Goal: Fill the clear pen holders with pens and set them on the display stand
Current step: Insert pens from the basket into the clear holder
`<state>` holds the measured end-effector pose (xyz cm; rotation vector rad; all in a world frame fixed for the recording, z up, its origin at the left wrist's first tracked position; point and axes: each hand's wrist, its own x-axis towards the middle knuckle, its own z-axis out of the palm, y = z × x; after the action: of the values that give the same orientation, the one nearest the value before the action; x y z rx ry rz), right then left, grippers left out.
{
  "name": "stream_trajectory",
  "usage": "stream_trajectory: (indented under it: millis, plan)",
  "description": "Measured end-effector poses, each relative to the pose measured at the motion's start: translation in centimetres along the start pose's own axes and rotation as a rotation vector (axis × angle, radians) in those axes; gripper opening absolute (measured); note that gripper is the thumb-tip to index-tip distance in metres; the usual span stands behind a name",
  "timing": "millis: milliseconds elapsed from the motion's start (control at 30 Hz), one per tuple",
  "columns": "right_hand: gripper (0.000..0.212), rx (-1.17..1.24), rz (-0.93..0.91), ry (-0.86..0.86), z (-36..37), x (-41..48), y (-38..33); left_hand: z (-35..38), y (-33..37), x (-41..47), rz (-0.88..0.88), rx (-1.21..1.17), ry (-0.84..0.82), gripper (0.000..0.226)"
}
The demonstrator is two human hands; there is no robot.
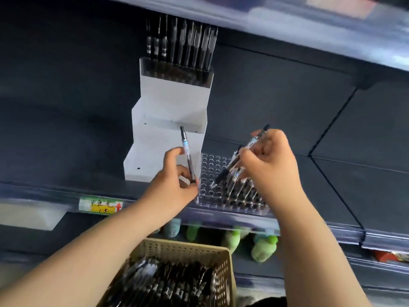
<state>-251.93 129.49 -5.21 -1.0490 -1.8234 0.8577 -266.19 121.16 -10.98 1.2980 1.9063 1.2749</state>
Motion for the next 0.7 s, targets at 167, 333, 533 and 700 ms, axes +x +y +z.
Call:
stream_trajectory:
  millis: [167,333,533,700]
  plan:
    - [0.021,0.066,-0.066,0.099,-0.9,4.1,-0.6,0.4,0.8,5.0,0.074,-0.067,0.042,0.033]
    - [0.012,0.015,-0.052,0.095,-0.2,5.2,1.3,1.5,-0.2,6.8,0.076,-0.138,0.117,0.013]
    - [0.015,-0.16,-0.109,0.075,0.2,6.0,2.4,2.6,-0.9,6.8,0.08,-0.125,0.149,0.008]
    - [0.004,-0.282,-0.123,-0.013,0.9,6.2,2.8,2.6,-0.9,6.3,0.086,-0.133,0.126,0.031]
